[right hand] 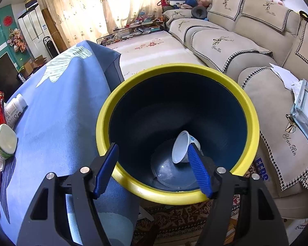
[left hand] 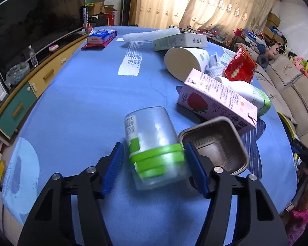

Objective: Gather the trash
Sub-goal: 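Grasp the clear plastic cup with green lid with the left tool, then carry the clear cup over the bin and open the left tool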

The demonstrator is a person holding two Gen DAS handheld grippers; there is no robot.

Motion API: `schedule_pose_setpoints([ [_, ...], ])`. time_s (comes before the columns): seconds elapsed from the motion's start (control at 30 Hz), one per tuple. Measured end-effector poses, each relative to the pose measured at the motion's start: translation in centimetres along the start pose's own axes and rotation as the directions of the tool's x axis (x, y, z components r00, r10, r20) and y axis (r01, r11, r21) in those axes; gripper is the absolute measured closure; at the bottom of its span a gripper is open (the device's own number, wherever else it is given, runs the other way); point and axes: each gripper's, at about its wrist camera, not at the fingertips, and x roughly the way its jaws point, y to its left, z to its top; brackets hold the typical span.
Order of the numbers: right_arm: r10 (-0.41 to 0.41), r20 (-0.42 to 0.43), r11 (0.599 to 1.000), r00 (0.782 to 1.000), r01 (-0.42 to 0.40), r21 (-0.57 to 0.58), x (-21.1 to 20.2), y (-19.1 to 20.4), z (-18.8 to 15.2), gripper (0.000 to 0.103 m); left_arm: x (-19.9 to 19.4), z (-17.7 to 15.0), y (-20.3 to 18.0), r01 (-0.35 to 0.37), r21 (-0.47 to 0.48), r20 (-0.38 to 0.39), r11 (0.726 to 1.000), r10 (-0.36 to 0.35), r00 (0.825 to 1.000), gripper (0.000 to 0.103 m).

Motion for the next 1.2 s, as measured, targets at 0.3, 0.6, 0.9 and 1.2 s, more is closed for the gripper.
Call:
schedule_pose_setpoints([
  [0.3,0.010,-0.008,1.000,1.000,-0.010,-0.009,0.3,0.1,-0.2,0.037,1.1,0.3,0.2,0.010,-0.010,0.002,1.000,-0.010,1.000,0.051],
  [0.6,-0.012,0.018,1.000,1.000,0.012,-0.005,-0.3,-0.3,0.2,0.037,-1.6,1.1,0.4,-0.044,0.029,0.069,0.999,0.042,0.997,0.052],
  [0.9,-0.019,0.041,1.000,0.999,0.019,-0.003,-1.4,-0.8,0.5,0.037,-4.7,2.1,-2.9,0.022,0.116,0.123,0.993,-0.037,0.992,0.052],
  [1.2,-0.074,0.101,0.997,0.992,0.072,0.030,-3.7,-3.4,0.7,0.037,-4.0,3.9,-11.8,0.191,0.303,0.083,0.934,-0.225,0.971,0.052],
])
